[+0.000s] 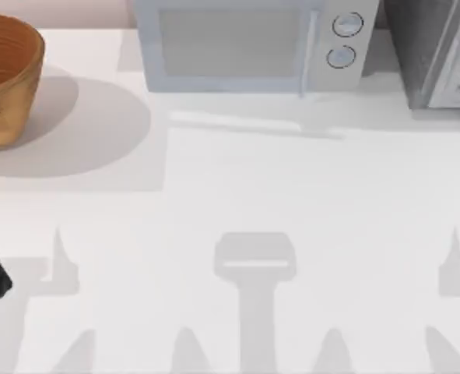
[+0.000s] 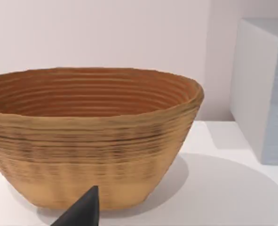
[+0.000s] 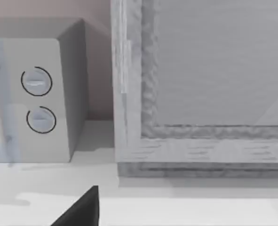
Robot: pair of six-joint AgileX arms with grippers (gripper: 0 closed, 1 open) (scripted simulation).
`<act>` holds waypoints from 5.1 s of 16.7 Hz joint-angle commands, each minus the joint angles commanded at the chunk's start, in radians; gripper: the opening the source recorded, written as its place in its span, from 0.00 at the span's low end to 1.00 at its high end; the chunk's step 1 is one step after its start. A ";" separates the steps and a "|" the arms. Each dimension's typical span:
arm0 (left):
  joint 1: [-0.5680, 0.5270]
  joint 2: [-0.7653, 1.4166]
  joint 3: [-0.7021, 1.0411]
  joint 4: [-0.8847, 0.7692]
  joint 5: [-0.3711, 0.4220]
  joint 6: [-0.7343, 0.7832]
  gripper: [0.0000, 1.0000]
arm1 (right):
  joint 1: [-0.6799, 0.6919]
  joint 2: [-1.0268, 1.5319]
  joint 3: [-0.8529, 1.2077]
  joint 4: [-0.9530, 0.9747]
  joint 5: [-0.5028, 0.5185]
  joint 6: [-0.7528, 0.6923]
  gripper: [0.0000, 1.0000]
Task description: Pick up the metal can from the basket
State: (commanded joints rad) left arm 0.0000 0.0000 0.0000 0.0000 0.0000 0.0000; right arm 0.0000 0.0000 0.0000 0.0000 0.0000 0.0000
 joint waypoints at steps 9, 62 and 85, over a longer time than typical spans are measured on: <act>0.018 0.277 0.266 -0.122 0.017 0.004 1.00 | 0.000 0.000 0.000 0.000 0.000 0.000 1.00; 0.194 2.583 2.301 -1.107 0.129 0.211 0.32 | 0.000 0.000 0.000 0.000 0.000 0.000 1.00; 0.139 2.114 1.879 -0.904 -0.018 0.186 0.00 | 0.000 0.000 0.000 0.000 0.000 0.000 1.00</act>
State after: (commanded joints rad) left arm 0.1391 2.1136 1.8791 -0.9041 -0.0185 0.1858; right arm 0.0000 0.0000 0.0000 0.0000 0.0000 0.0000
